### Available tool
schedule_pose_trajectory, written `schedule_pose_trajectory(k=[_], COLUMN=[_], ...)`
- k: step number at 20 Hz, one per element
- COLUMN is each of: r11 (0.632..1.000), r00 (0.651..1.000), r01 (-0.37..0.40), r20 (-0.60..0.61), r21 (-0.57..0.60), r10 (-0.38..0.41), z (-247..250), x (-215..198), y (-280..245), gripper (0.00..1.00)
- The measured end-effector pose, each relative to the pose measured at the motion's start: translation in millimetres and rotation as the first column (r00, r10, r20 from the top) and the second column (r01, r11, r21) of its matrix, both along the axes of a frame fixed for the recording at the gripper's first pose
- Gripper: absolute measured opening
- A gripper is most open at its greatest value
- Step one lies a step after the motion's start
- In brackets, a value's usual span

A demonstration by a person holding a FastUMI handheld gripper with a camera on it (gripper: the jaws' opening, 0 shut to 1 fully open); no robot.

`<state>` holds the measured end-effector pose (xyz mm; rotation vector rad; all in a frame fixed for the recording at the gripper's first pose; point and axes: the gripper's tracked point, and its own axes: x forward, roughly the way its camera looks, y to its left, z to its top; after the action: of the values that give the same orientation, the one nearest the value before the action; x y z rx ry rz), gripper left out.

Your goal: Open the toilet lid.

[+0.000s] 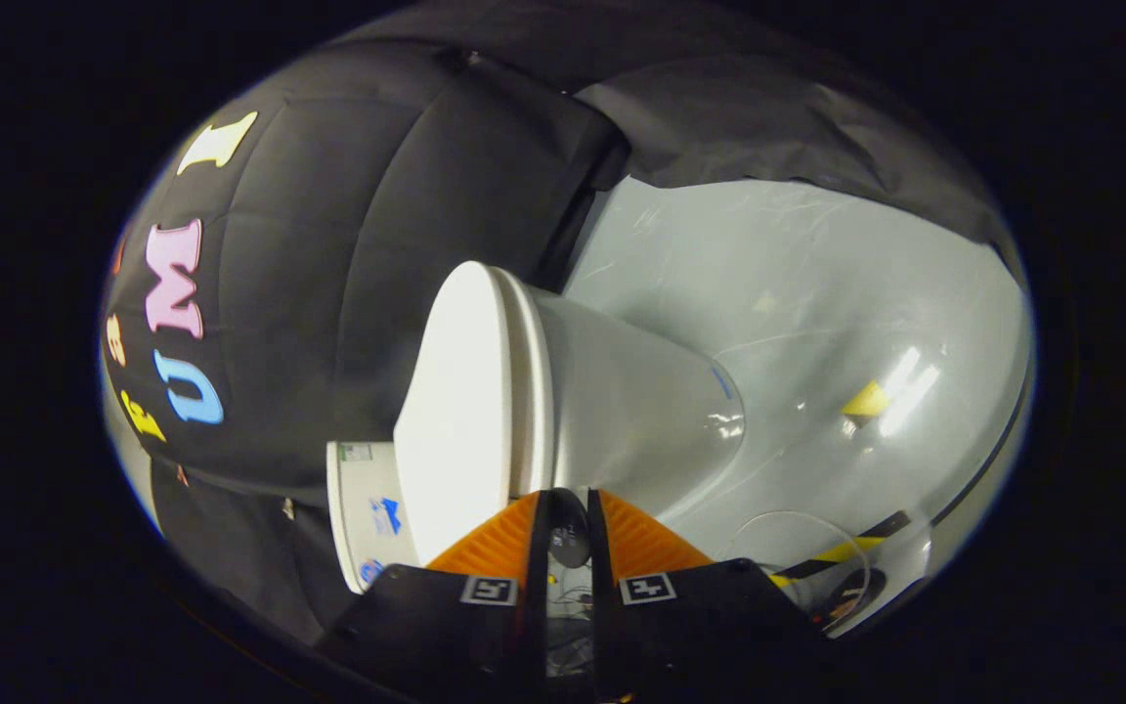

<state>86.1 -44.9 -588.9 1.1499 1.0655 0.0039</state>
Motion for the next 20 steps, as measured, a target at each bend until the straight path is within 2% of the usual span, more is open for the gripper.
schedule_pose_trajectory(k=[1,3,9,15,20], r11=[1.0,0.997,0.995,0.999,0.994], r00=[1.0,0.998,0.994,0.996,0.985], r01=[-0.007,-0.046,-0.087,-0.044,-0.093], r20=[0.016,0.043,0.063,0.078,0.141], r21=[-0.013,-0.066,-0.048,-0.015,-0.064], r10=[0.007,0.049,0.09,0.045,0.101], z=[2.0,4.9,14.9,28.9,53.1], x=[0.6,-0.5,1.9,5.9,6.8], y=[0.3,3.2,5.4,6.5,12.1], gripper=[0.21,0.18,0.18,0.18,0.18])
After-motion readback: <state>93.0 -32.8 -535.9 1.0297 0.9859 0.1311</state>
